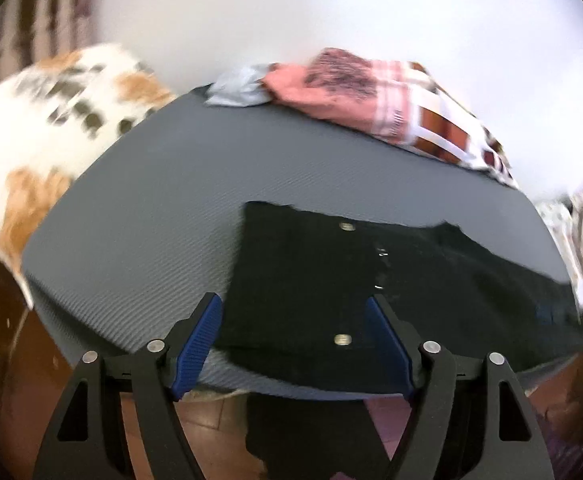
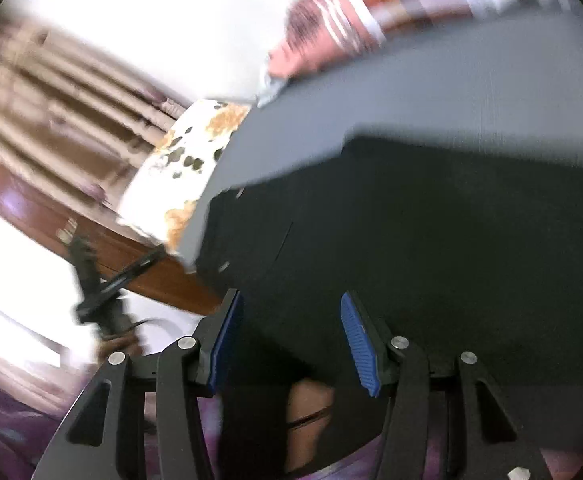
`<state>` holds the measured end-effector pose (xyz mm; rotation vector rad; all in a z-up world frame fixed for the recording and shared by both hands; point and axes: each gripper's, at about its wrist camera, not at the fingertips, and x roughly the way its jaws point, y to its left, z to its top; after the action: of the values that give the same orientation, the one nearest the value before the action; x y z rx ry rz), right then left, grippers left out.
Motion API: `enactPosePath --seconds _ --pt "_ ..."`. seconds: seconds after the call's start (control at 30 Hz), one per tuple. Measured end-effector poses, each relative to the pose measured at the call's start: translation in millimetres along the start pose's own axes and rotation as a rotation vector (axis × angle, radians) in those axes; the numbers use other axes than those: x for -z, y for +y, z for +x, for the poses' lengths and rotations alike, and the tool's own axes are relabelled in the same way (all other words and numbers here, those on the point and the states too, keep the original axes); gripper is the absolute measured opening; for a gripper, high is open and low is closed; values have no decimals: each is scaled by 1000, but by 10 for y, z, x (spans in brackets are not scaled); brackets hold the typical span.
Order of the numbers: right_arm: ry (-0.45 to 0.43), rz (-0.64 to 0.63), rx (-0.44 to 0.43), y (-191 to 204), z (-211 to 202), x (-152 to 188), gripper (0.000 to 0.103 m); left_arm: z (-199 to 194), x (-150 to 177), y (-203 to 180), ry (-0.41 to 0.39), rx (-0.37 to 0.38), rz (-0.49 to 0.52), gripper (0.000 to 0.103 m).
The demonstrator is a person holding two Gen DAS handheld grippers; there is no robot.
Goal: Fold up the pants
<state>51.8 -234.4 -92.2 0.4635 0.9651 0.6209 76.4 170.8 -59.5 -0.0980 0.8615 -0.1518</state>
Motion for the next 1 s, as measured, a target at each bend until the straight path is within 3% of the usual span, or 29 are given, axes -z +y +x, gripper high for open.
enactPosePath --seconds 0.17,0.27,0.4,0.6,0.73,0.83,1.0 --pt "-2 -245 127 15 243 -541 49 369 120 -133 124 -35 51 80" --pt "23 -290 160 -135 486 -834 49 406 131 -52 118 -28 17 80" --pt "87 -349 180 -279 866 -1102 49 410 141 34 101 -39 -8 80" --pt "220 -404 133 -348 1335 -1154 47 511 164 48 122 -64 6 80" --pt "268 -445 112 -298 1471 -1145 17 553 174 71 128 -80 6 80" --pt "257 -470 124 -259 1508 -1142 12 578 179 101 133 -83 -2 80" --pt "167 -449 164 -274 1482 -1164 10 624 191 175 145 -90 -40 80"
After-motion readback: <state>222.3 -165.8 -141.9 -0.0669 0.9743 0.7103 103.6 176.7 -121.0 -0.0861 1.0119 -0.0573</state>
